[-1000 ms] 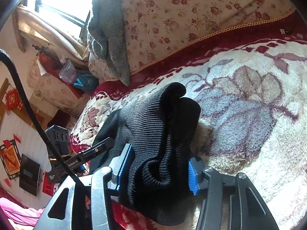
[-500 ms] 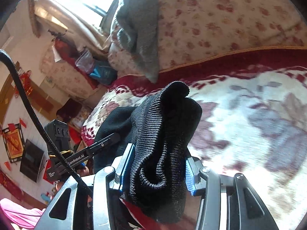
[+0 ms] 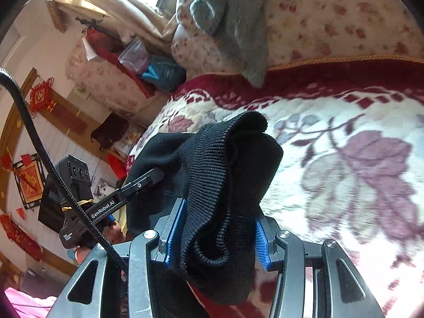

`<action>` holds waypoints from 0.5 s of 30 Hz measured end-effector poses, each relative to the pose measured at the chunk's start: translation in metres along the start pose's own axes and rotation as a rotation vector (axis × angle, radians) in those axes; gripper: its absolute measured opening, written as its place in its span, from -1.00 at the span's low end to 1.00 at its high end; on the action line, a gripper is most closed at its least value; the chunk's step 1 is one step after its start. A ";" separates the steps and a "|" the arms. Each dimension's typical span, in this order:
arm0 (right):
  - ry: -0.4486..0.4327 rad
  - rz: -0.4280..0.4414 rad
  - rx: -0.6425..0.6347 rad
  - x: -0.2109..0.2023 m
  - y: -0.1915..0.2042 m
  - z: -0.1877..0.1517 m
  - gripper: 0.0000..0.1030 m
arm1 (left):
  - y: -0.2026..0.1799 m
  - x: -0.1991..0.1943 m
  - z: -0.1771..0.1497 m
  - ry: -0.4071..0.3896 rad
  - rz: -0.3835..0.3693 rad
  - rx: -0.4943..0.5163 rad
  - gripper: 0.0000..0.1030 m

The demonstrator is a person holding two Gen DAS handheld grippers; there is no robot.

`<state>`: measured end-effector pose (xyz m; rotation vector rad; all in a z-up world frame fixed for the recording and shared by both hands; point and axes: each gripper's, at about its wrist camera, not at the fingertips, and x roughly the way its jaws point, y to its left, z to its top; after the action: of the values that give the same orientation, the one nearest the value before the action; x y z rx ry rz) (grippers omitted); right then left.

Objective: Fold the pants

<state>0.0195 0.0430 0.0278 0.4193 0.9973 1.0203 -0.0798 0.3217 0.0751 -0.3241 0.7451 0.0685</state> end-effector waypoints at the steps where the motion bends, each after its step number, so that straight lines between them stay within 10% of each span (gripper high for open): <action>1: 0.006 0.001 0.000 0.006 0.000 0.001 -0.11 | 0.004 0.001 0.000 0.001 0.007 -0.006 -0.31; 15: 0.087 -0.037 0.018 0.069 -0.010 0.015 -0.09 | 0.051 0.035 -0.007 0.059 0.055 -0.105 -0.31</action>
<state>0.0483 0.0994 -0.0052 0.3722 1.0890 1.0044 -0.0674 0.3658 0.0330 -0.4069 0.8110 0.1511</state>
